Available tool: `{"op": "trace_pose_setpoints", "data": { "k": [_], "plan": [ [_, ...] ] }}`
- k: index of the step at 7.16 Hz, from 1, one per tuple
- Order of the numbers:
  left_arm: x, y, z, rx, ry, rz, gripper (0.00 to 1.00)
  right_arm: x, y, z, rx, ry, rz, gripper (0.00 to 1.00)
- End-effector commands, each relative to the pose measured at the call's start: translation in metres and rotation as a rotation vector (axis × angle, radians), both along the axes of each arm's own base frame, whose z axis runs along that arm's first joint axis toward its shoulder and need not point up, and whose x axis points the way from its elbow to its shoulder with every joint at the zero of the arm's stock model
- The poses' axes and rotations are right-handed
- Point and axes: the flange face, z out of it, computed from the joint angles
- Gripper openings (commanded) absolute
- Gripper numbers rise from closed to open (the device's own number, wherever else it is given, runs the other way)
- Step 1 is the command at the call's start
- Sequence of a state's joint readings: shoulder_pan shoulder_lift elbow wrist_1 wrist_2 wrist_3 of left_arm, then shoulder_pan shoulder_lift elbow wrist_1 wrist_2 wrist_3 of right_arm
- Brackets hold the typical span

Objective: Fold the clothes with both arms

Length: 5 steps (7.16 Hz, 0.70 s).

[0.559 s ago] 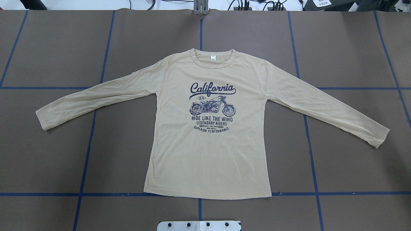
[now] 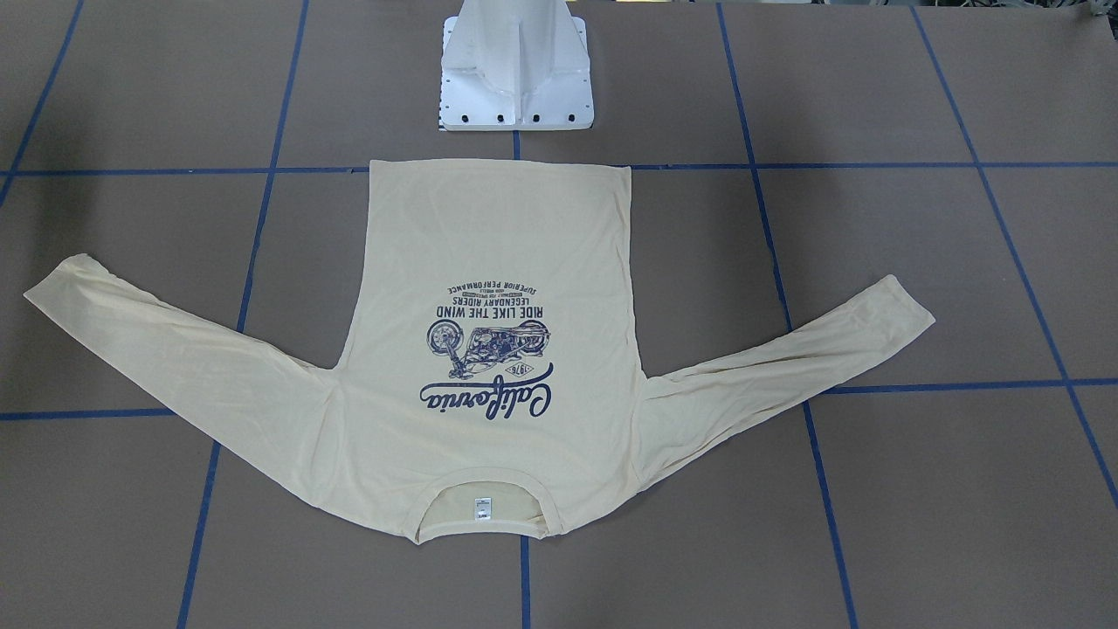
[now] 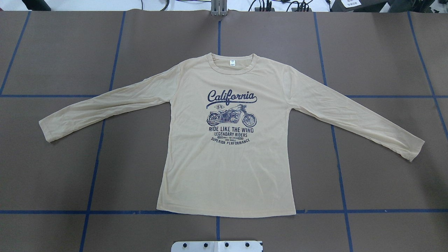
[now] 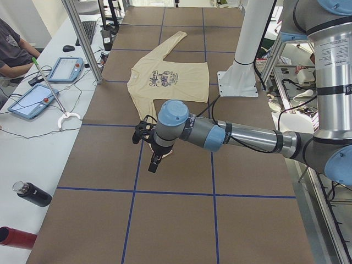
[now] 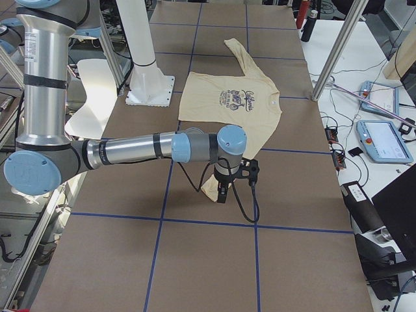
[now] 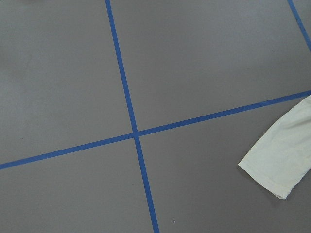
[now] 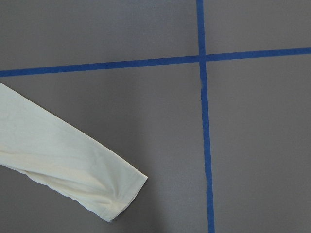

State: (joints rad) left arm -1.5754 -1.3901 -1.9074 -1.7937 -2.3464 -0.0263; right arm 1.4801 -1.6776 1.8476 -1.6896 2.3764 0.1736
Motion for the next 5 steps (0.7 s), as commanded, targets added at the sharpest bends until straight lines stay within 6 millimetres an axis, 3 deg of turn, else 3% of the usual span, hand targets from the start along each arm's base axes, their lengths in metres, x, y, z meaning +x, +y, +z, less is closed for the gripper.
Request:
{"op": "trace_pose_setpoints", "data": {
  "k": [1, 5],
  "plan": [
    [0.0, 0.002, -0.002, 0.002, 0.004, -0.003, 1.0, -0.007, -0.001, -0.003, 0.009, -0.001, -0.017, 1.0],
    [0.001, 0.0, -0.01, 0.085, 0.002, 0.002, 1.0, -0.069, -0.007, -0.011, 0.072, -0.006, -0.147, 1.0]
  ]
}}
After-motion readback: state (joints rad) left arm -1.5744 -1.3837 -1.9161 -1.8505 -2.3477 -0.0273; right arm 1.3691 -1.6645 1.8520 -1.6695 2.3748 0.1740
